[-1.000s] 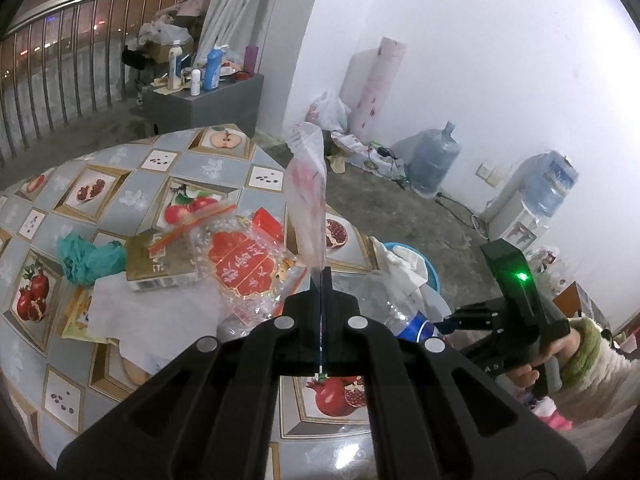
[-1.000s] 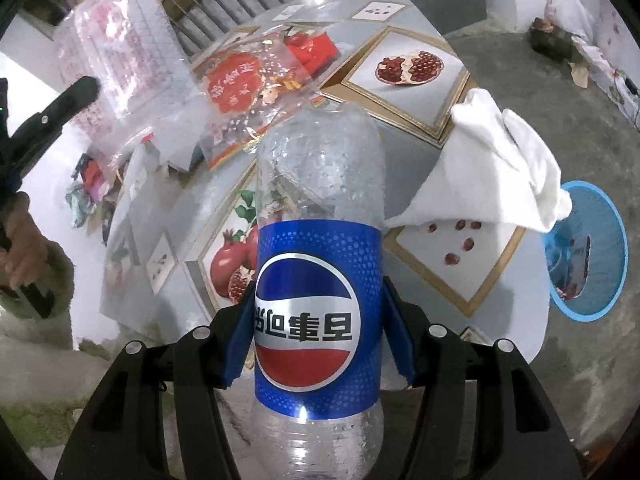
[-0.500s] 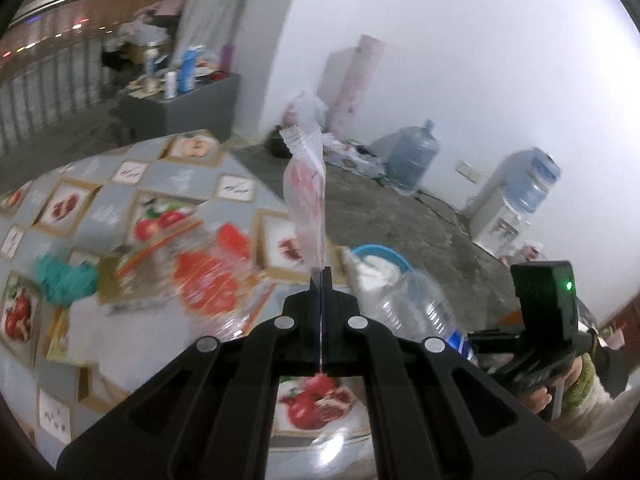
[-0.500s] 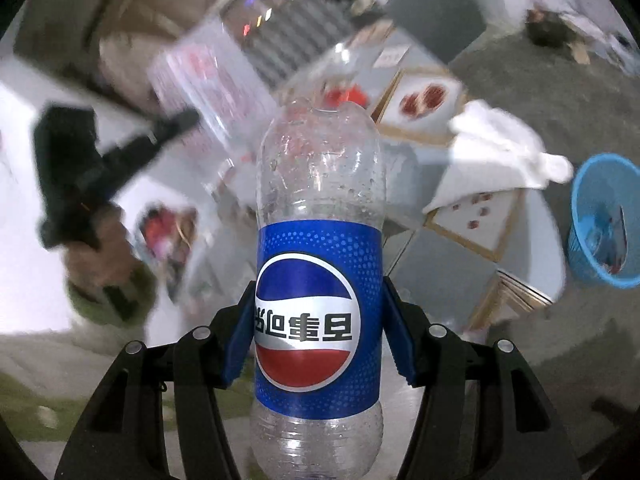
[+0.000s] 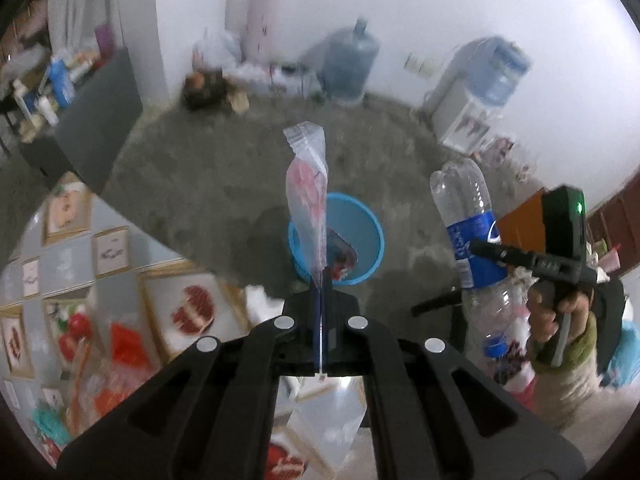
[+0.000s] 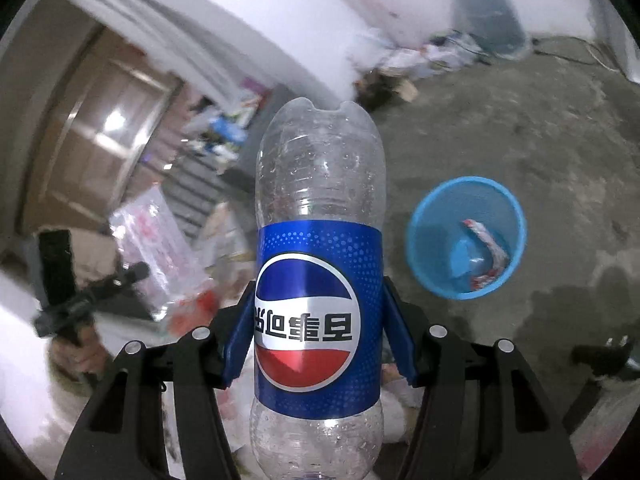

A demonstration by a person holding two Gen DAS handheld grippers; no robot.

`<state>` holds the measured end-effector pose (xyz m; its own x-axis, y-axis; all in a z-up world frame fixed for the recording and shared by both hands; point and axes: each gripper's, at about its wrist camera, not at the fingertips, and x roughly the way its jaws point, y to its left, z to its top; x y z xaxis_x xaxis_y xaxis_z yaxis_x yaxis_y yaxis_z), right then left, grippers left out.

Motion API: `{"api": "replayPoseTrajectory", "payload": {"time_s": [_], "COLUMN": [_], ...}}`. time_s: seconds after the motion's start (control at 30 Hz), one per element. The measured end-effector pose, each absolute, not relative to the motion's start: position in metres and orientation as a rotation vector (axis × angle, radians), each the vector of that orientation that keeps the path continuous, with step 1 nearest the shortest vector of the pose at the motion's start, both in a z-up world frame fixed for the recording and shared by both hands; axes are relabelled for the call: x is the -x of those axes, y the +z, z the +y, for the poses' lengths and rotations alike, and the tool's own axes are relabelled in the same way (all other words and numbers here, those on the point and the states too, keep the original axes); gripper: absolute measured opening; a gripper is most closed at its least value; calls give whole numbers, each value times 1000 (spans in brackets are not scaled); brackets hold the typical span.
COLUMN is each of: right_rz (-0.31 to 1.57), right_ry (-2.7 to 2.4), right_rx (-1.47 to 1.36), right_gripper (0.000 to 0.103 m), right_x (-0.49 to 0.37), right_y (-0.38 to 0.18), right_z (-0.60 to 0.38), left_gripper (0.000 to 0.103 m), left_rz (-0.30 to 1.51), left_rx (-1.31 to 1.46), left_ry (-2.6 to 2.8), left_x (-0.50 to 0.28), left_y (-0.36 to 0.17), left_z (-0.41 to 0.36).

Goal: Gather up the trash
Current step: 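Open left tool to drop pink bag while right tool releases bottle into wastebasket, then move right tool to the white glove on the table and close on it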

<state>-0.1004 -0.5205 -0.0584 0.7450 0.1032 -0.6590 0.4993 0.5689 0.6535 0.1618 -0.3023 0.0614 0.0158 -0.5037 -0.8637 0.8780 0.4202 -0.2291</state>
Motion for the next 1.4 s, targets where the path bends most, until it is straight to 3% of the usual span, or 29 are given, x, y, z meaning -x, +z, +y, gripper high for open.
{"api": "replayPoseTrajectory", "payload": {"time_s": [0.27,0.4,0.47,0.5,0.53,0.6,1.0,1.4], "right_rz": [876,919,941,947,950,940,913,880], "right_ry": [-307,-349,-375,-384,-396,-430,-456,-447], "right_rx": [-1210,-1282,-1305,-1301,-1296,-1307,-1223,-1030], "right_gripper": [58,59,59,60,61,67,67,68], "right_x": [53,36,24,19,16,13,23,50], "right_y": [-178,-223,-240,-245,-251,-260,-252,-190], "right_z": [-590,-613,-624,-628,-632,-640,-642,-598], "left_gripper": [0,0,12,37,52,52,60,70], "left_rz": [1401,1450,1443,1438,1422,1355,1148,1042], "left_rx": [-447,-455,-469,-466,-455,-434,-506,-468], "left_ry": [-1060,-1020,-1004,-990,-980,-998,-1112,-1146], "left_x": [-199,-201,-202,-202,-203,-201,-171,-163], "left_y": [-49,-91,-102,-104,-104,-96,-42,20], "left_z": [-440,-485,-503,-508,-512,-518,-513,-446]}}
